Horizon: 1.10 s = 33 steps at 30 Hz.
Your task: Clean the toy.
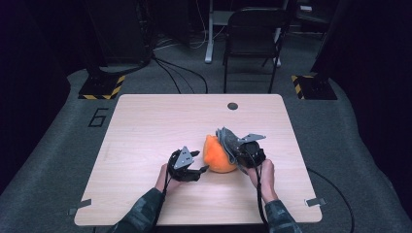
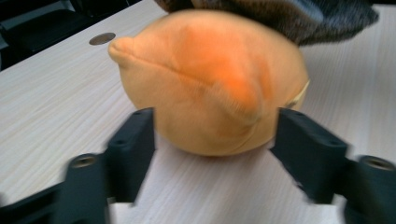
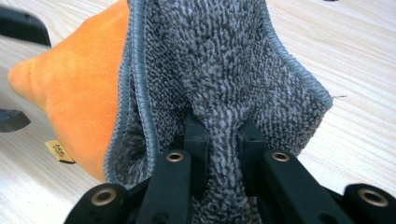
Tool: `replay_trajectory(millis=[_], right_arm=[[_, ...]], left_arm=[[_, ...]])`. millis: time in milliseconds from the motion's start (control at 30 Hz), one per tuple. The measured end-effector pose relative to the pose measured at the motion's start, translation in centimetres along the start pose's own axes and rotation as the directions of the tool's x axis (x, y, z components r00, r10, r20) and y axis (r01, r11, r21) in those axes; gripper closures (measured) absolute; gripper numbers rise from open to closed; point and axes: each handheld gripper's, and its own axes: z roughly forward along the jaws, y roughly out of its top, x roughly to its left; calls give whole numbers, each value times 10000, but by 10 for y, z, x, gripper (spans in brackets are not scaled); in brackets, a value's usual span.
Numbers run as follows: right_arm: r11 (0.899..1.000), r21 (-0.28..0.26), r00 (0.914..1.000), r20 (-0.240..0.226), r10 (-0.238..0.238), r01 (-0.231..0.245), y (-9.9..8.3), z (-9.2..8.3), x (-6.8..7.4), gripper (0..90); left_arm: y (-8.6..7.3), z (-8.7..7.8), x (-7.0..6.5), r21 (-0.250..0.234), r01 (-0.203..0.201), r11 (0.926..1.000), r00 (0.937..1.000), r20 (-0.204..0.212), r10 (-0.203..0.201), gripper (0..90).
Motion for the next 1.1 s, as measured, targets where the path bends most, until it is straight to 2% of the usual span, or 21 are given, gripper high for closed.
replay_trajectory(millis=[33, 67, 100, 200, 233, 267, 300, 333, 367, 400, 467, 600, 767, 1100], right_arm=[[9999, 47, 9999, -32, 121, -120, 0, 0, 0, 790], [9999, 8, 9999, -30, 123, -123, 0, 1, 0, 789], [9999, 37, 9999, -67, 95, -95, 0, 1, -1, 789], [10000, 24, 9999, -108, 30, -30, 1, 2, -1, 789], [10000, 21, 10000, -84, 48, -48, 1, 2, -1, 790], [10000, 14, 9999, -121, 63, -63, 1, 2, -1, 789], [10000, 14, 9999, -121, 63, -63, 1, 2, -1, 789], [9998, 43, 9998, -122, 187, -186, 1, 3, -1, 789], [9998, 49, 9997, -123, 189, -188, 1, 3, -2, 789], [9998, 59, 9998, -112, 188, -187, 1, 3, -2, 789], [9999, 57, 9998, -122, 159, -158, 1, 3, -2, 789], [9998, 60, 9997, -199, 172, -171, 1, 3, -3, 789], [9998, 44, 9997, -138, 208, -207, 1, 3, -3, 789], [9998, 9, 9996, -165, 220, -220, 0, 3, -3, 789]], left_arm=[[0, 0, 0, 0, 0, 10000, 10000, 0, 0, 222], [-4, 4, 2, 316, -486, 9983, 9988, 76, 484, 206], [-5, 7, 2, 286, -520, 9982, 9986, 140, 516, 198], [-7, 12, -1, 256, -1029, 9944, 9940, 404, 1018, 186], [-7, 15, -2, 300, -1166, 9927, 9926, 361, 1155, 172], [-8, 17, -3, 392, -1421, 9891, 9894, 373, 1406, 172], [-8, 17, -3, 392, -1421, 9891, 9894, 373, 1406, 171], [-11, 24, -5, 647, -1724, 9829, 9849, 246, 1712, 167], [-11, 25, -6, 757, -1823, 9803, 9832, 255, 1808, 168], [-12, 27, -5, 790, -1882, 9790, 9820, 309, 1863, 168], [-13, 30, -4, 883, -1925, 9773, 9813, 150, 1919, 170], [-13, 32, -1, 881, -1943, 9770, 9809, 64, 1945, 180], [-11, 35, -3, 684, -2049, 9764, 9786, -35, 2056, 245], [-11, 37, -4, 638, -2090, 9758, 9776, -129, 2102, 550]])
